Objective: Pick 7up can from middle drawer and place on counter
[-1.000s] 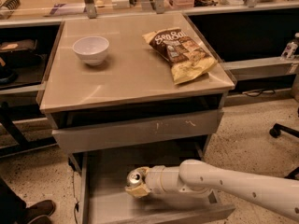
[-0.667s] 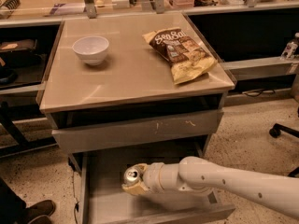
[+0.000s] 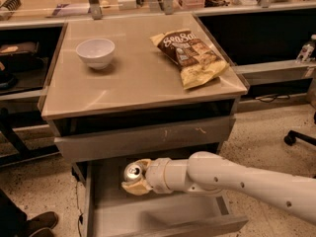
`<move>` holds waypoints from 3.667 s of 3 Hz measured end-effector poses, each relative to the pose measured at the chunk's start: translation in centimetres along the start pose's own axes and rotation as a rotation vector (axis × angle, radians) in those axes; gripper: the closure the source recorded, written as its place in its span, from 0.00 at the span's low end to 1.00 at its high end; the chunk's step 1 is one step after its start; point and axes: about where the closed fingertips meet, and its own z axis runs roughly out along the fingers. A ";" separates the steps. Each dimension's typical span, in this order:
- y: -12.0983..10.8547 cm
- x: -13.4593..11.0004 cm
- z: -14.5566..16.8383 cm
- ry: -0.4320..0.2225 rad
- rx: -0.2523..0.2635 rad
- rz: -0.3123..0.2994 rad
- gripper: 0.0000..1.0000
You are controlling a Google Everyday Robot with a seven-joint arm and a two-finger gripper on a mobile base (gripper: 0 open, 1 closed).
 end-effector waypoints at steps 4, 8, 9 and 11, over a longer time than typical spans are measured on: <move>-0.3 -12.4 -5.1 0.051 0.084 -0.136 1.00; -2.9 -20.3 -9.7 0.044 0.128 -0.231 1.00; -5.0 -23.5 -11.5 0.026 0.149 -0.248 1.00; -10.0 -28.9 -13.5 0.024 0.157 -0.266 1.00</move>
Offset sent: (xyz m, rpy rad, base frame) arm 0.0140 0.0156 0.1189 -0.0635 -0.1223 0.0017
